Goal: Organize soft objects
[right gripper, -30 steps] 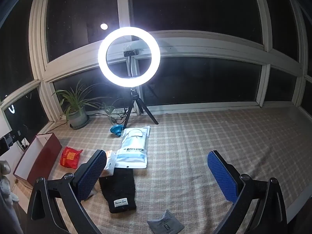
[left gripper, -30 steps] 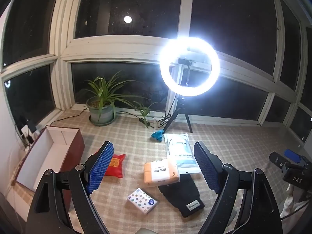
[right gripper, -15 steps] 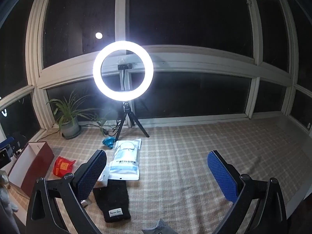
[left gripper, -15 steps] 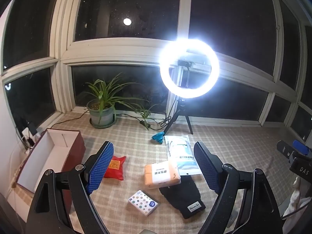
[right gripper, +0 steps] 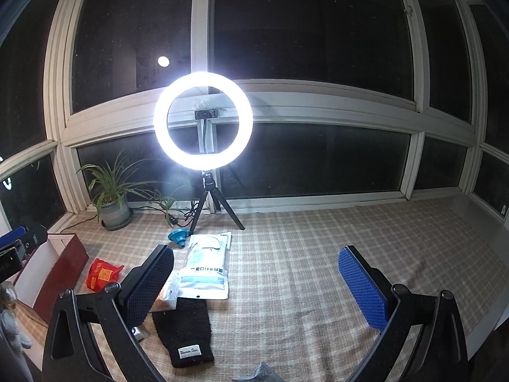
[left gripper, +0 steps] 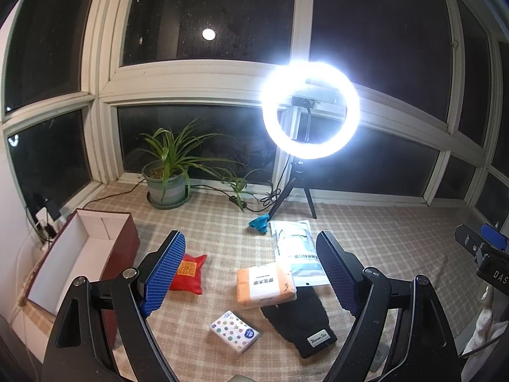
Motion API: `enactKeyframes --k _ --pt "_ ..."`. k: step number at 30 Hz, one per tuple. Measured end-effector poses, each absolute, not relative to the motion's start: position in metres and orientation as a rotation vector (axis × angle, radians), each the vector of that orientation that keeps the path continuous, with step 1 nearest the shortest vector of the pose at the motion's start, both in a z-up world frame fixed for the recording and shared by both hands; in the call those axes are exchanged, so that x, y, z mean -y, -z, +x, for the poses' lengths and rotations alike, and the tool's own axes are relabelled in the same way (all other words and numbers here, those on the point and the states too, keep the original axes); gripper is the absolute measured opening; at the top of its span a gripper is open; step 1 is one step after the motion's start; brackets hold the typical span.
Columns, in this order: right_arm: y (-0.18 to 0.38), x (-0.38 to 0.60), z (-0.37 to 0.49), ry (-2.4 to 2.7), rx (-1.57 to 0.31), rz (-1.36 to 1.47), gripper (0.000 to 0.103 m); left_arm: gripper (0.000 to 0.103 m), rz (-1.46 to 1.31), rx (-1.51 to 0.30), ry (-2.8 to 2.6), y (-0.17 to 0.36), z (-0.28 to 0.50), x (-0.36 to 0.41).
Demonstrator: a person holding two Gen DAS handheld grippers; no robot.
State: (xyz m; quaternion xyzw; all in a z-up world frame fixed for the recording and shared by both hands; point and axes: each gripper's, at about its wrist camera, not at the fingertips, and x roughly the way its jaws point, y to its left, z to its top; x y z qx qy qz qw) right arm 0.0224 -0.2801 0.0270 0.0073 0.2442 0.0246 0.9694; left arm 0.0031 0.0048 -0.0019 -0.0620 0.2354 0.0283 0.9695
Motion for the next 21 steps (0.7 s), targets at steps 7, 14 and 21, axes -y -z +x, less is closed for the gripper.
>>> enactKeyframes --k 7,14,21 --pt "-0.0276 0.2789 0.0228 -0.047 -0.496 0.013 0.102 0.084 -0.124 -0.475 -0.056 0.004 0.0033 -0.0042" --pt "-0.0259 0.2776 0.0238 -0.046 -0.498 0.008 0.102 0.084 -0.127 -0.477 -0.054 0.0074 0.0053 -0.0042" --pt "-0.0217 0.2782 0.0254 -0.046 -0.501 0.004 0.102 0.084 -0.128 -0.479 -0.053 0.0084 0.0063 -0.0039"
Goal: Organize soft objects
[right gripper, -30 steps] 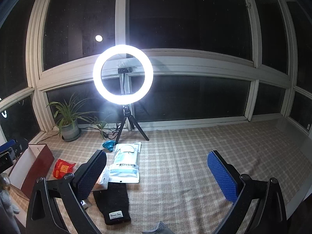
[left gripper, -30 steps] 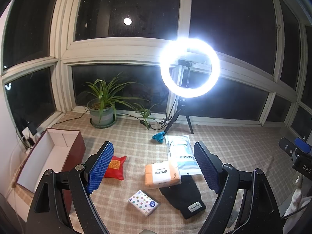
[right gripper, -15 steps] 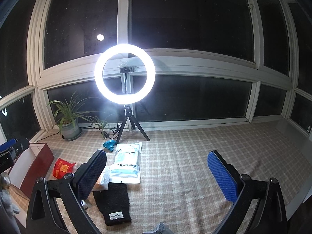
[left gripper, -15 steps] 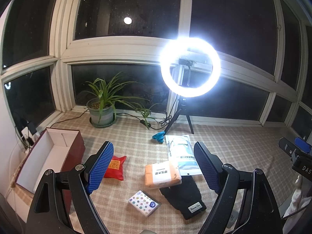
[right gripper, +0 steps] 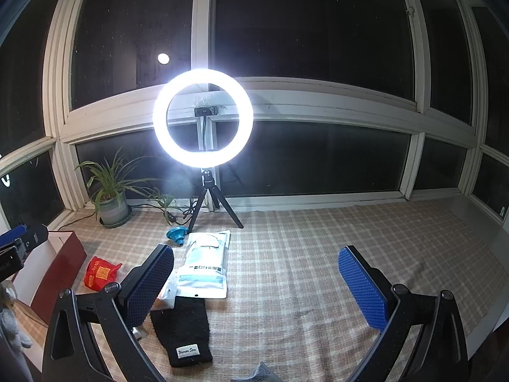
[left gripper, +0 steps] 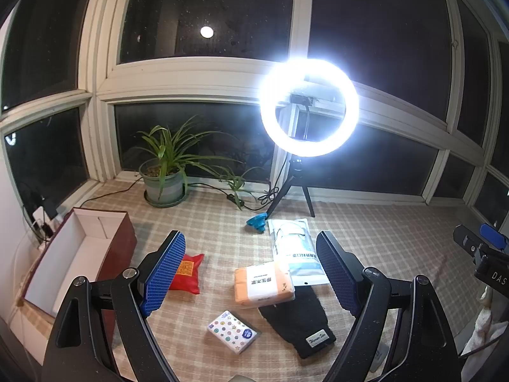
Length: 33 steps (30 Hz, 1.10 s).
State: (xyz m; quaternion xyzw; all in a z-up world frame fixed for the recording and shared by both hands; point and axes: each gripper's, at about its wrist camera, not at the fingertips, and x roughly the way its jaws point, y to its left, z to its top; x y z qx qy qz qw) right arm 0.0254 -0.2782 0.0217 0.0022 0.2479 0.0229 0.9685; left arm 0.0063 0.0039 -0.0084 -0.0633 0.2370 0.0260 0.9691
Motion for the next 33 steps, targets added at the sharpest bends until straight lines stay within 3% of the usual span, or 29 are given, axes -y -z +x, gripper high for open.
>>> enactKeyframes --k 33 --pt "-0.0251 0.271 0.022 -0.057 -0.515 -0.016 0.102 0.084 -0.112 -0.476 -0.043 0.0075 0.0027 -0.0012"
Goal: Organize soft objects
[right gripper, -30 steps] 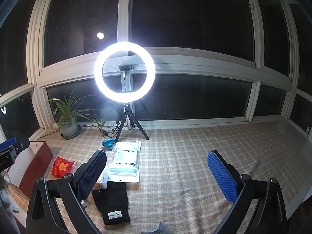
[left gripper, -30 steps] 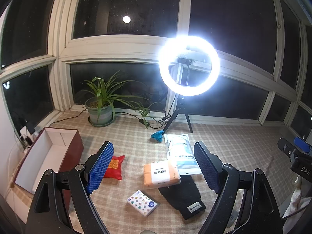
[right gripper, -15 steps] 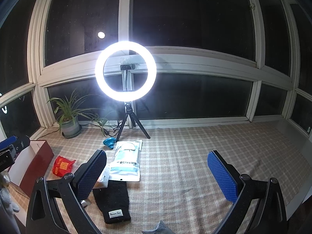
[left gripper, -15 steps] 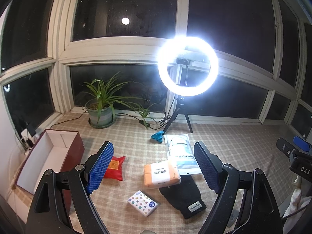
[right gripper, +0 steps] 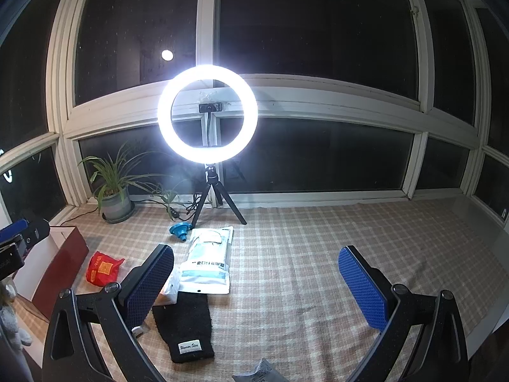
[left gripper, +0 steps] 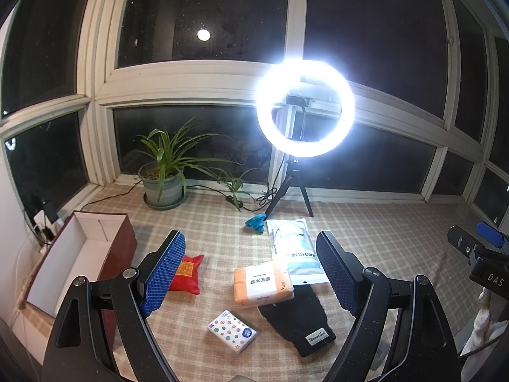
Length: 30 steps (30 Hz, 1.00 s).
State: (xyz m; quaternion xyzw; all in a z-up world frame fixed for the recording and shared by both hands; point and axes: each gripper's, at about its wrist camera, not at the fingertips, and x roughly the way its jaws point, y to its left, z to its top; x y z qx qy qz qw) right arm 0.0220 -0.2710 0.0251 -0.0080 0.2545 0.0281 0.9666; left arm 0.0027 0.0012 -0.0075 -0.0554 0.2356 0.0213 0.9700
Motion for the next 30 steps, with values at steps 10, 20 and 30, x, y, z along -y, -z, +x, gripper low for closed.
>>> enactKeyframes --k 10,20,30 --pt "-0.025 0.271 0.022 -0.056 -0.521 -0.016 0.102 0.084 -0.103 -0.483 -0.032 0.008 0.004 0.005" --pt "-0.012 0.273 0.028 -0.068 -0.576 -0.028 0.102 0.084 -0.109 -0.565 0.008 0.029 0.01 0.015" --pt "0.012 0.284 0.037 -0.105 -0.661 -0.02 0.102 0.084 -0.128 -0.656 0.042 0.056 0.019 0.024"
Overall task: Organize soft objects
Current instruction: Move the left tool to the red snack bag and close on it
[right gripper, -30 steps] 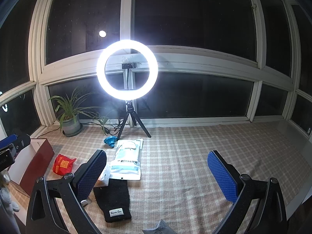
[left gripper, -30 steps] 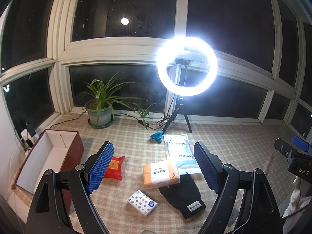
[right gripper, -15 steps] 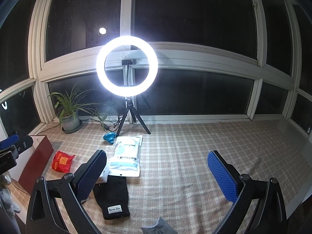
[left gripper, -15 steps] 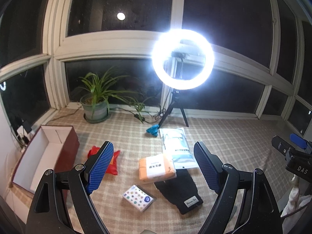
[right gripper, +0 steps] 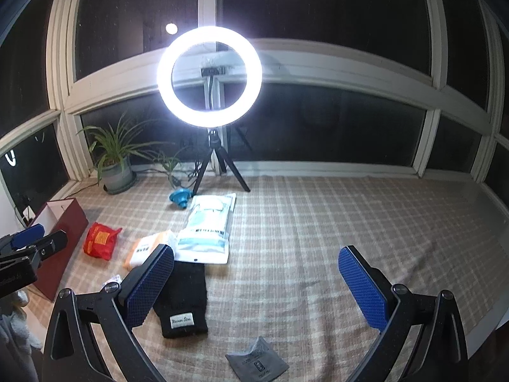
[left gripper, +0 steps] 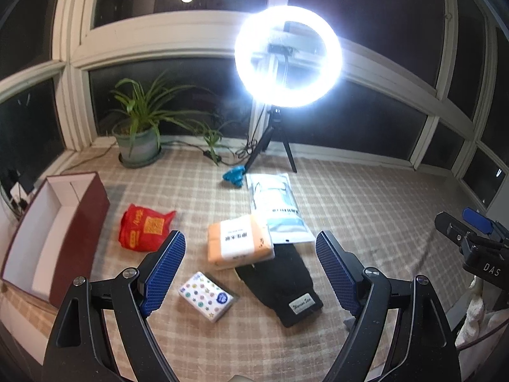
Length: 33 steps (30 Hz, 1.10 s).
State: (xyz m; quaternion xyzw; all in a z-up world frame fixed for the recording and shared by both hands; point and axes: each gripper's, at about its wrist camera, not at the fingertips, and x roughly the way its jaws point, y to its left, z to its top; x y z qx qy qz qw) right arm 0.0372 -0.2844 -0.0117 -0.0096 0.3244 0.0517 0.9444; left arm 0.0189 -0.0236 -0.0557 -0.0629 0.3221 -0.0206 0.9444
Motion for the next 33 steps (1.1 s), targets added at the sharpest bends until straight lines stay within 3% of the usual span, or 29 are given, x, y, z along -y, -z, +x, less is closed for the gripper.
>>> enactKeyframes --k 13,28,33 --pt "0.062 0.311 0.063 -0.265 -0.858 0.101 0.102 0.084 -0.258 -0.828 0.079 0.109 0.034 0.018" --pt "0.103 0.299 0.101 -0.413 -1.007 0.174 0.102 0.083 -0.401 -0.881 -0.063 0.149 0.015 -0.027" --pt "0.1 0.287 0.112 -0.458 -0.999 0.181 0.095 0.083 -0.422 -0.865 -0.132 0.149 0.003 -0.048"
